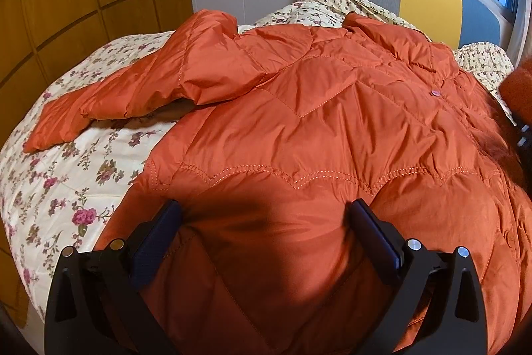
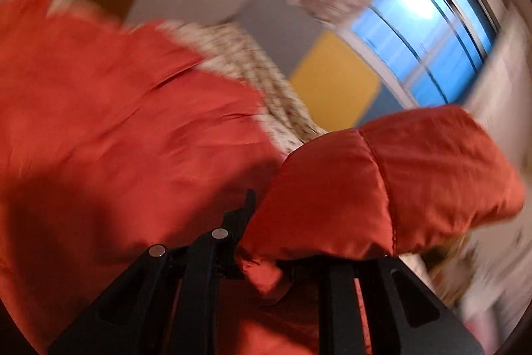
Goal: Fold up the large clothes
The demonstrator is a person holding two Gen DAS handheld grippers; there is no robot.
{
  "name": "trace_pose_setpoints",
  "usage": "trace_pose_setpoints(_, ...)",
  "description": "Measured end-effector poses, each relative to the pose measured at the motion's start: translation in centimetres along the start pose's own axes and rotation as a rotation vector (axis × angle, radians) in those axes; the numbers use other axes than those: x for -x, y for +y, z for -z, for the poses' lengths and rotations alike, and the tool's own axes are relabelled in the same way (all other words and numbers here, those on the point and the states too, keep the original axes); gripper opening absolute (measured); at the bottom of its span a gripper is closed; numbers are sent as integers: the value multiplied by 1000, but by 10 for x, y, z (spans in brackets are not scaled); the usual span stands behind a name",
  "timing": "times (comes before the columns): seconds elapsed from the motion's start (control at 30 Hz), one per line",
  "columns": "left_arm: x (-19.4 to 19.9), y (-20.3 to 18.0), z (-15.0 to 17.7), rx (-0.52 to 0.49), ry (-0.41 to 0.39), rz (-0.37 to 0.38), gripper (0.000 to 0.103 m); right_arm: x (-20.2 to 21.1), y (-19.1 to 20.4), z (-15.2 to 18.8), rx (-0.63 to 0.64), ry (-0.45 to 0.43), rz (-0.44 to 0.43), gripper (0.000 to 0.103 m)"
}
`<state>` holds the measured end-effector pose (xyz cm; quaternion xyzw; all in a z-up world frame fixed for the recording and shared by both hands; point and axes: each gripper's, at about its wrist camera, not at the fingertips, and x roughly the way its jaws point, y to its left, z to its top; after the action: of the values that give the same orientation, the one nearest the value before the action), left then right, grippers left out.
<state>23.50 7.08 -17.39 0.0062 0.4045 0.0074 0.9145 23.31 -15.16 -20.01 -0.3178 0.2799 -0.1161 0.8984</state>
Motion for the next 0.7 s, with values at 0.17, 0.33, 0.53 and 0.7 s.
trace_pose_setpoints(0.17,0,0,0,0,0,-1,100,-18,43,14,223,-8,67,13)
trace_pose_setpoints(0.33,-1,-3,0,-15,8,-18,100,-33,41,24,244,-9,70,13)
trace_pose_setpoints(0.53,24,-5,-12,14,20,52,100,-27,5,14,232,12,-7,58)
trace_pose_setpoints(0.7,55,-23,-47,66,-81,109,100,-16,-49,8,14,51,-170,76)
